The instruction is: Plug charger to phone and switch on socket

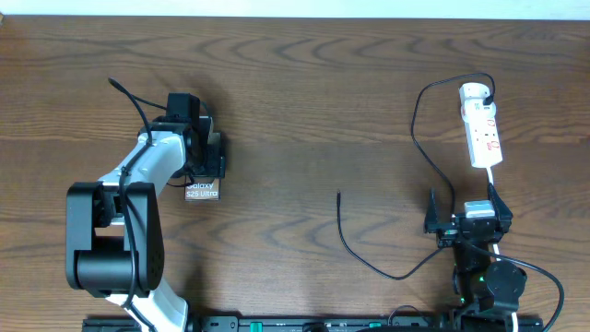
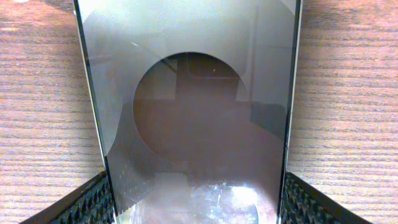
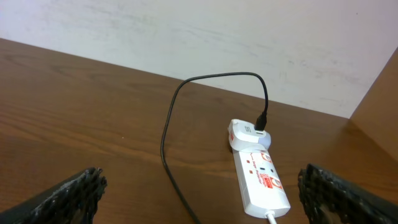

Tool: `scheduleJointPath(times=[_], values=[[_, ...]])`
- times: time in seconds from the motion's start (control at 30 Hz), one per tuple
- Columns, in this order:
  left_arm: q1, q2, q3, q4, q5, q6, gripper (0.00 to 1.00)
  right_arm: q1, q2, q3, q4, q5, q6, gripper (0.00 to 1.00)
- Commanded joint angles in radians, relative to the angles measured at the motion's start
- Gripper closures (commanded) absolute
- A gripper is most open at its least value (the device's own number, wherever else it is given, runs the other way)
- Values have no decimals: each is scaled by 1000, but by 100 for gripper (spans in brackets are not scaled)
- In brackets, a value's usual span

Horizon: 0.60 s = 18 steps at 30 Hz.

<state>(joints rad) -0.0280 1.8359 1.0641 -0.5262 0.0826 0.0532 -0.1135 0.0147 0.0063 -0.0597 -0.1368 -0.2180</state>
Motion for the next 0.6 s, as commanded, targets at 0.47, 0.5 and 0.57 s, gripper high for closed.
scheduleJointPath(times=[0.47, 0.5, 0.57], values=[[0, 19, -13, 8, -5, 6, 92, 10, -6, -1, -5, 7, 8, 1], [0, 19, -12, 9, -5, 6, 93, 10, -6, -1, -5, 7, 8, 1], [0, 17, -9, 10, -5, 6, 93, 10, -6, -1, -5, 7, 8, 1]])
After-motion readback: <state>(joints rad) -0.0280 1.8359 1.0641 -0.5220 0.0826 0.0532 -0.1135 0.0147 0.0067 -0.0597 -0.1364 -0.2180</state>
